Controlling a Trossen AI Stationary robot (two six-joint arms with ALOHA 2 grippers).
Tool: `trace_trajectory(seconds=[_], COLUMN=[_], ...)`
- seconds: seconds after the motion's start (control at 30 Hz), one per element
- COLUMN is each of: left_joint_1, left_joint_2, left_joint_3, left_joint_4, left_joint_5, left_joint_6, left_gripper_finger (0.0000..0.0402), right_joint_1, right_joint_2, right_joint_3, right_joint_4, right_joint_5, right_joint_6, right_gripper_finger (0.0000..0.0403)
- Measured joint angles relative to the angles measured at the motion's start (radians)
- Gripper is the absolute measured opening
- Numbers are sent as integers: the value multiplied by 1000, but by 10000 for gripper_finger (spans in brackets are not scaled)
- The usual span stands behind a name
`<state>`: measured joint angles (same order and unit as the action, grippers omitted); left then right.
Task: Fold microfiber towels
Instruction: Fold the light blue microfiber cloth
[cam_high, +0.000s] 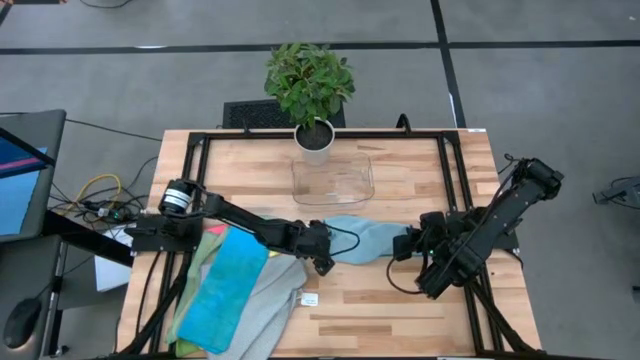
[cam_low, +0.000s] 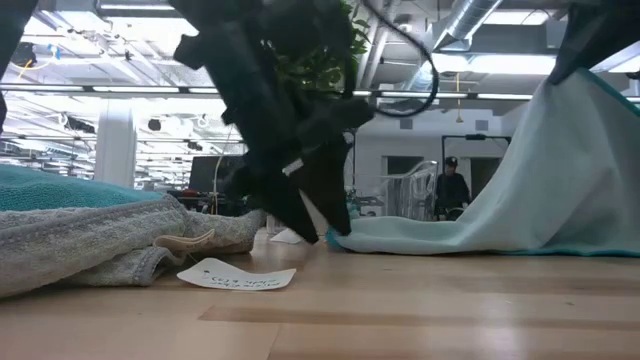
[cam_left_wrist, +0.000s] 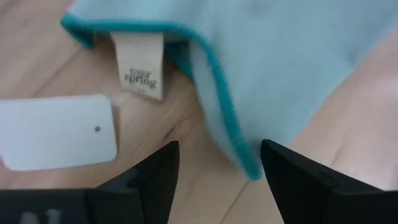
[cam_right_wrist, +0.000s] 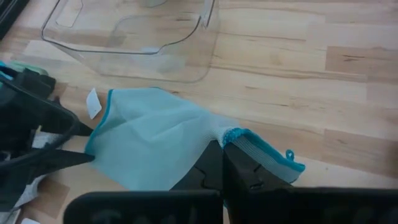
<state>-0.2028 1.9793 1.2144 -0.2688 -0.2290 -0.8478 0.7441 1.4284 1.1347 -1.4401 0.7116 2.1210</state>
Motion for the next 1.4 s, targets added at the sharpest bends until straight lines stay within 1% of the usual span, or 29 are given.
trace_trajectory(seconds=[0.1, 0.17, 0.23, 0.43, 0.5, 0.6, 0.7, 0.8, 0.9, 1.0, 1.2, 1.3, 1.4], left_joint_1=[-3, -3, -5, -6, -6, -7, -7, -2, 6, 13, 26, 29, 28], left_joint_2=[3, 4, 2, 5, 5, 5, 5, 5, 5, 5, 5, 5, 5], left_joint_3=[28, 44, 61, 61, 61, 61, 60, 60, 60, 60, 60, 60, 60], left_joint_4=[-37, -47, -60, -61, -64, -69, -104, -127, -138, -133, -130, -136, -134], left_joint_5=[-24, -35, -44, -45, -45, -44, -49, -41, -11, 22, 95, 92, 61], left_joint_6=[1, 2, 3, 14, 22, 30, -5, -30, -37, -38, -78, -118, -151], left_gripper_finger=[205, 185, 158, 66, 42, 21, 17, 28, 55, 94, 188, 227, 249], right_joint_1=[0, 0, 0, 0, 0, 0, 0, 0, 0, 0, 0, 0, 0], right_joint_2=[0, 0, 0, 0, 0, 0, 0, 0, 0, 0, 0, 0, 0], right_joint_3=[0, 0, 0, 0, 0, 0, 0, 0, 0, 0, 0, 0, 0], right_joint_4=[-5, -6, -9, -15, -18, -18, -19, -19, -19, -19, -25, -26, -25], right_joint_5=[0, 0, 0, 0, 0, 0, 0, 1, 12, 23, 29, 31, 39], right_joint_6=[0, 0, 0, 0, 0, 0, -1, -1, -6, -8, -17, -27, -27], right_gripper_finger=[19, 19, 19, 20, 20, 20, 20, 20, 21, 21, 23, 23, 22])
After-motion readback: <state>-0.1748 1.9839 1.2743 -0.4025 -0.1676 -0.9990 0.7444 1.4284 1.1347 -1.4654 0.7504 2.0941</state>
